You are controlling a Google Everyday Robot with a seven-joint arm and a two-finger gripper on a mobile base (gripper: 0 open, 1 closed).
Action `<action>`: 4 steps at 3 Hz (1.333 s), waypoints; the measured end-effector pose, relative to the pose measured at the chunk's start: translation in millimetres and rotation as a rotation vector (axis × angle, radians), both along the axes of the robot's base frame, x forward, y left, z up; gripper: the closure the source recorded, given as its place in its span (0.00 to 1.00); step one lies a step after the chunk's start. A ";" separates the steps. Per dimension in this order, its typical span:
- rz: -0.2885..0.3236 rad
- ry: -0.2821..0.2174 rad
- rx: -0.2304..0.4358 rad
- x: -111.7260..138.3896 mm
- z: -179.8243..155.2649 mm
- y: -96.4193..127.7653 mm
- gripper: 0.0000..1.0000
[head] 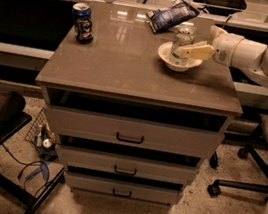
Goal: Pick 7up can from paper bowl and place on counter
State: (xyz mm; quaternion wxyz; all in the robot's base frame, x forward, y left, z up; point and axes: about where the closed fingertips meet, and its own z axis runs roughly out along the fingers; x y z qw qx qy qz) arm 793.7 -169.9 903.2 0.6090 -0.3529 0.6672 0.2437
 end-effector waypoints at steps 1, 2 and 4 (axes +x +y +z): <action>0.033 -0.016 0.027 1.6 6.7 14.1 0.18; 0.066 -0.002 0.047 -9.3 5.5 29.3 0.49; 0.091 0.025 0.053 -17.2 -4.0 43.4 1.00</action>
Offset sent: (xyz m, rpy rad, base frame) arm -0.0235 0.0356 0.0045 0.0651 0.0098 0.0880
